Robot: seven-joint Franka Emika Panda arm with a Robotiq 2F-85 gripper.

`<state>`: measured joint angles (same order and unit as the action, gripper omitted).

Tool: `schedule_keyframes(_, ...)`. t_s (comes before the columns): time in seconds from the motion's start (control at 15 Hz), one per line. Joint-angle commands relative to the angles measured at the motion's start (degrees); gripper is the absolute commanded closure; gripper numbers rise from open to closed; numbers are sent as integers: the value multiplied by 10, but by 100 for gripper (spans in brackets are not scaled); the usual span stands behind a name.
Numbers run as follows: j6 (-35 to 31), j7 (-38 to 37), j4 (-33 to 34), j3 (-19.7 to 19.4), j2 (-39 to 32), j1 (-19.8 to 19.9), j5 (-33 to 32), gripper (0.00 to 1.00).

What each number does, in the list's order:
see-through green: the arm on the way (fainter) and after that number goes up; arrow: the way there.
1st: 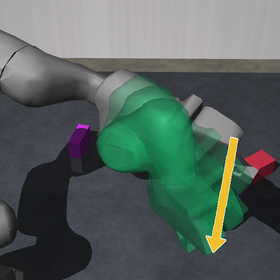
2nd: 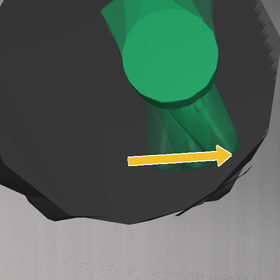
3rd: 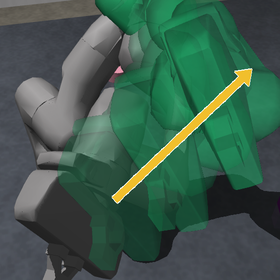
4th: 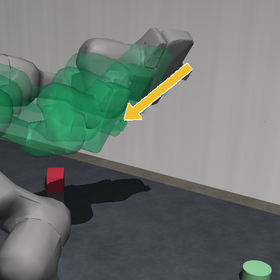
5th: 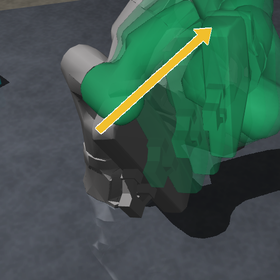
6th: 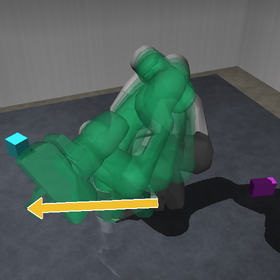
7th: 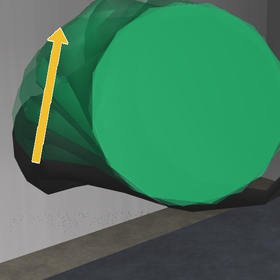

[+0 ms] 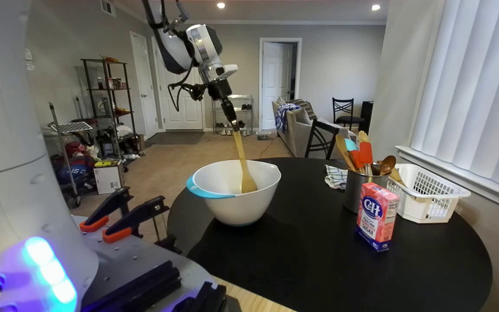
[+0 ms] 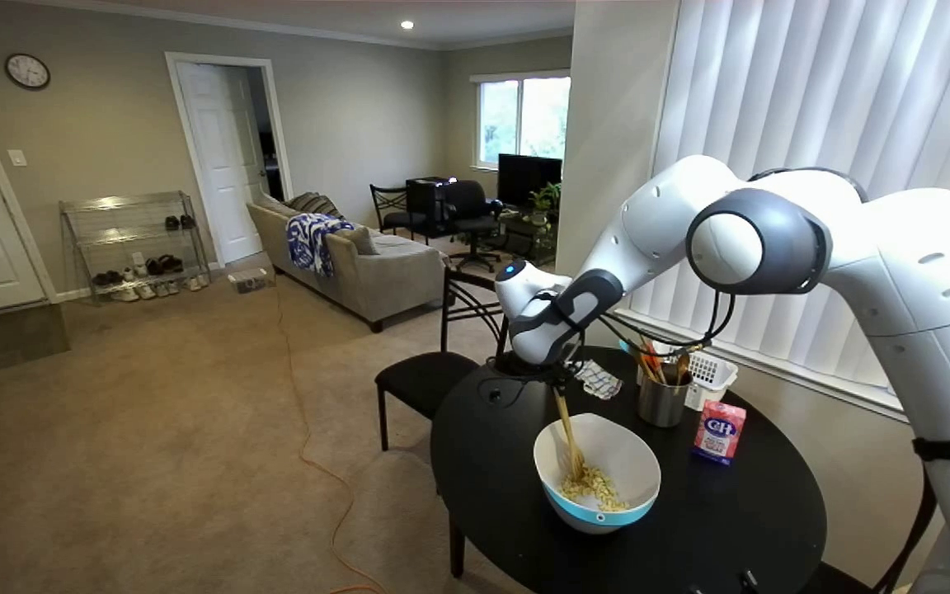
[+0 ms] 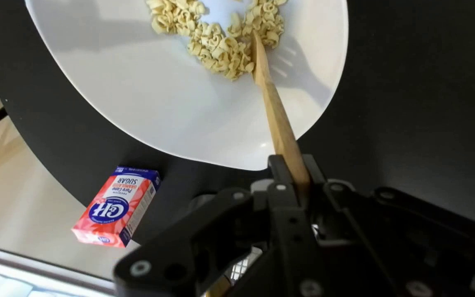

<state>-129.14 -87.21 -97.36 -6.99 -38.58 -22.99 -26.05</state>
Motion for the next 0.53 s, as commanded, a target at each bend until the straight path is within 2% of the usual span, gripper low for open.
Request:
schedule_keyframes(0.0, 0, -16, -22, -12, 14, -17, -50, 97)
schedule_keyframes(0.47, 52, -14, -34, 4, 17, -3, -27, 97)
